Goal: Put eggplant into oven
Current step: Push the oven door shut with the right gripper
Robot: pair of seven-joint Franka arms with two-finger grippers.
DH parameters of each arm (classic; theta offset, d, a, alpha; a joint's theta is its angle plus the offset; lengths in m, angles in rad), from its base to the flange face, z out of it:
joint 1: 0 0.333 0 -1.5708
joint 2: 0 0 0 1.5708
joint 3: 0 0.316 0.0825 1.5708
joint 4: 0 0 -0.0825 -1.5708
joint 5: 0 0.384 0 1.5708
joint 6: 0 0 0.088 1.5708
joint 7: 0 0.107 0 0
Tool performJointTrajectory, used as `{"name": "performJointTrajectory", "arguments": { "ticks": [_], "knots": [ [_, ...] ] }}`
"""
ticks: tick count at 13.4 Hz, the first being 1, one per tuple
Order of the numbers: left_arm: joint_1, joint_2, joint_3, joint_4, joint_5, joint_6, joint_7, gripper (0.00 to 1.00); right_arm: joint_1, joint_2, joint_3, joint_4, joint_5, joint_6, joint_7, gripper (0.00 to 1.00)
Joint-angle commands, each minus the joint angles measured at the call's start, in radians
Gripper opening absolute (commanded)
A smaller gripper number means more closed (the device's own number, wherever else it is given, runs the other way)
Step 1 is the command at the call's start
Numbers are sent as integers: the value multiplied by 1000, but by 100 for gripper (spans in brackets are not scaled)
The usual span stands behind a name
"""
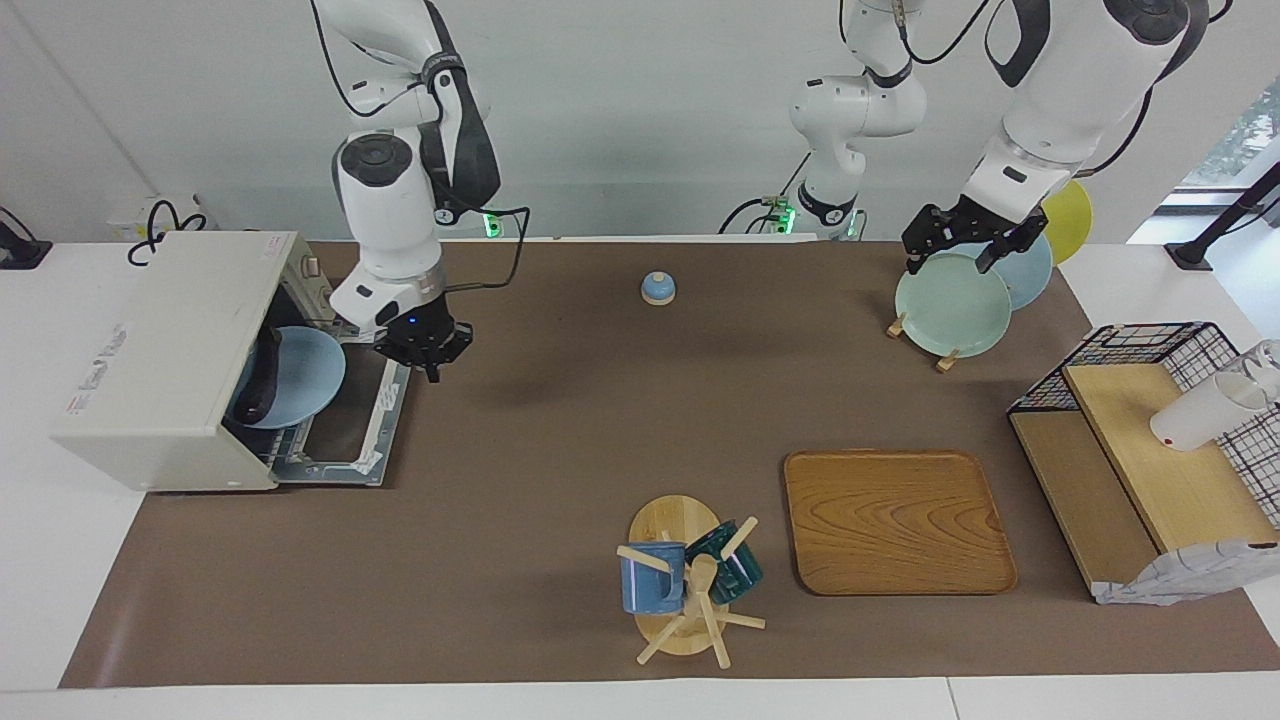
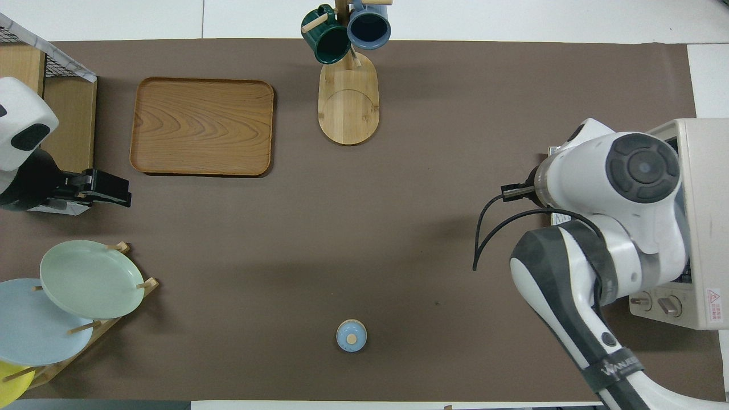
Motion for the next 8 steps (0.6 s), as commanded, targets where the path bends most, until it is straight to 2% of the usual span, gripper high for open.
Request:
{"name": "performJointTrajectory", "arguments": {
  "ticks": [1, 4, 8],
  "knots": [
    [10, -13, -9, -6, 15, 2, -1, 100, -25, 33, -3, -72, 6, 102, 4, 0],
    [10, -13, -9, -6, 15, 2, -1, 100, -60, 54, -5, -133, 5, 148, 4, 0],
    [10, -13, -9, -6, 15, 2, -1, 100, -132, 76, -5, -161, -5, 159, 1, 0]
  ]
}}
